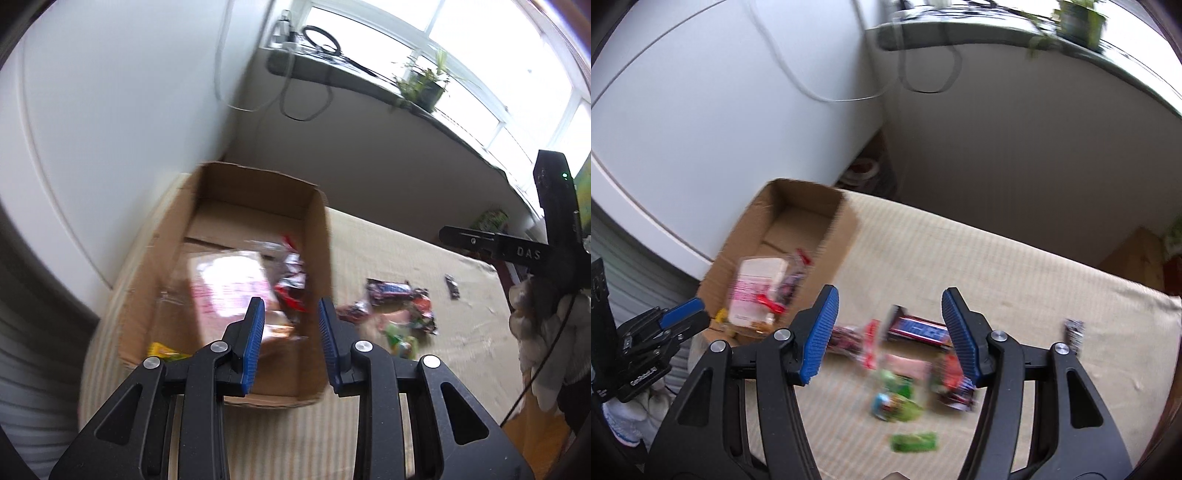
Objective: Organize snacks
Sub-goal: 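Drop the yellow candy into the box with the left tool while the right tool drops the red-ended candy, then grasp the green egg candy with the left tool while the right tool grasps the black candy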
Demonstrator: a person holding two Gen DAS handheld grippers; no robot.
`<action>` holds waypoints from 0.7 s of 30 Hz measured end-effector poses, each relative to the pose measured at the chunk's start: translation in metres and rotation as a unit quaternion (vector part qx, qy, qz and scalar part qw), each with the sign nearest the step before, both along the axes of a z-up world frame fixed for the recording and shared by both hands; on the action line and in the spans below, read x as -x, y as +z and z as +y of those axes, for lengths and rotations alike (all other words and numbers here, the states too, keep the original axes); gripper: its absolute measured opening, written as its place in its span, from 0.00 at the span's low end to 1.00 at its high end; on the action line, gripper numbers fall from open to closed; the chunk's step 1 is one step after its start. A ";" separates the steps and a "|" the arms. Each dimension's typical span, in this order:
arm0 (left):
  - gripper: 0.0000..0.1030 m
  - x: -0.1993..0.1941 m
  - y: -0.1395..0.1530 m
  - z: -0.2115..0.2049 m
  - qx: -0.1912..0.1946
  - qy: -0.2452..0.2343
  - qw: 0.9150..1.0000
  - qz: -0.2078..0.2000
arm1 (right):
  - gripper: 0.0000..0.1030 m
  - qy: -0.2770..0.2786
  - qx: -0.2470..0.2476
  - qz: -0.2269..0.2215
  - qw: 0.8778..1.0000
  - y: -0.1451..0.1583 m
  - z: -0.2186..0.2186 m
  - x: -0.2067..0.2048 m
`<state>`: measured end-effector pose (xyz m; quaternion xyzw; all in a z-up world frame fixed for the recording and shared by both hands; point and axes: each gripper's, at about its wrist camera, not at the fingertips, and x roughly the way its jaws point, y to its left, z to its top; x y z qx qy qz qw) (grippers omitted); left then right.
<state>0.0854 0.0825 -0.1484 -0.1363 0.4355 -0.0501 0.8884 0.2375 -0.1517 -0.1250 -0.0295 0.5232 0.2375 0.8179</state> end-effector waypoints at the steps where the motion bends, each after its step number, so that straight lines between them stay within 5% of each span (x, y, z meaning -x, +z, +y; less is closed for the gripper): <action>1: 0.27 0.000 0.000 -0.006 0.002 -0.008 1.000 0.000 | 0.59 -0.009 0.001 0.001 1.000 0.000 -0.011 0.000; 21: 0.28 -0.015 -0.045 -0.133 0.036 -0.157 0.985 0.068 | 0.59 -0.152 0.030 0.044 0.987 -0.045 -0.160 0.006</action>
